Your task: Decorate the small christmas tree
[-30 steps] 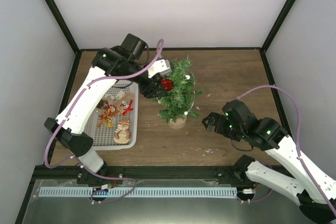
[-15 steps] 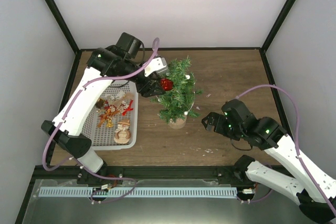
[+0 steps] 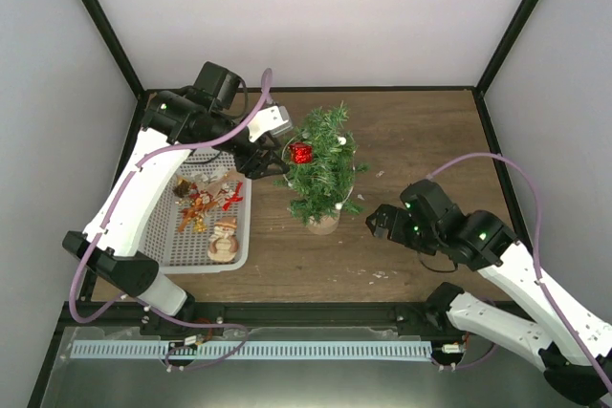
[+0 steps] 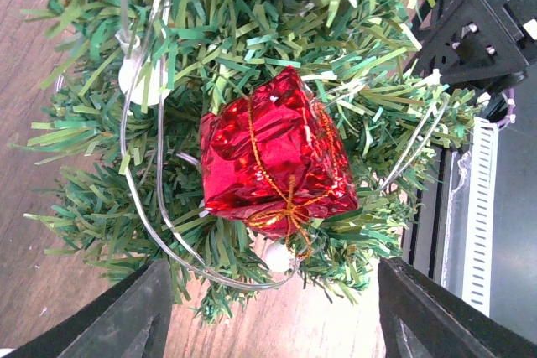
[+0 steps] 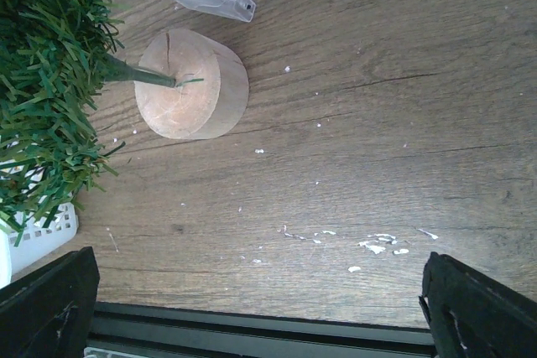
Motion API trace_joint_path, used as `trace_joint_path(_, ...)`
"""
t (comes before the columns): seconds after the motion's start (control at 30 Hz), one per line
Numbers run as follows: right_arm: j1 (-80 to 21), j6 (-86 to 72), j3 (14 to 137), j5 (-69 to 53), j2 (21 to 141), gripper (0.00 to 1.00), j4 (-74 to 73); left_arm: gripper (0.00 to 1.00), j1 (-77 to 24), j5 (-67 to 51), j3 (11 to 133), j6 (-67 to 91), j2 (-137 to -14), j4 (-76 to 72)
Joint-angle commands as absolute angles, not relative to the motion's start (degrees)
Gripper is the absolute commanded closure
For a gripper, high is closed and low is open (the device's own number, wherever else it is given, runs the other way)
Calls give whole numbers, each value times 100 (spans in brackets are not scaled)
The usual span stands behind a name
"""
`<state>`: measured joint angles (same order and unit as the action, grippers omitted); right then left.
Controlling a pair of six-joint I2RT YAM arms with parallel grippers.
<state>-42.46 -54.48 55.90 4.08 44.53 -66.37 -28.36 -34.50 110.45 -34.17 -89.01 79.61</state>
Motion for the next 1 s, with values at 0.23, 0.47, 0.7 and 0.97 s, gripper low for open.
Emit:
trace_joint_path(0.23,-4210,-5402,5884,439,4431,2,-6637,54,-2710,-3456,11057,-3424,-8853,7687)
trace_joint_path(0.47,-4210,-5427,5839,414,4406,2,-6628,62,-2672,-3381,11329,-3364,-9094,7489)
trace_joint_path(0.7,-4210,-5466,5810,406,4382,2,-6654,62,-2851,-3593,11759,-3344,-9471,7604)
trace_joint_path(0.97,-4210,-5541,5759,409,4301,2,-6687,62,-3078,-3590,11558,-3322,-9483,7543)
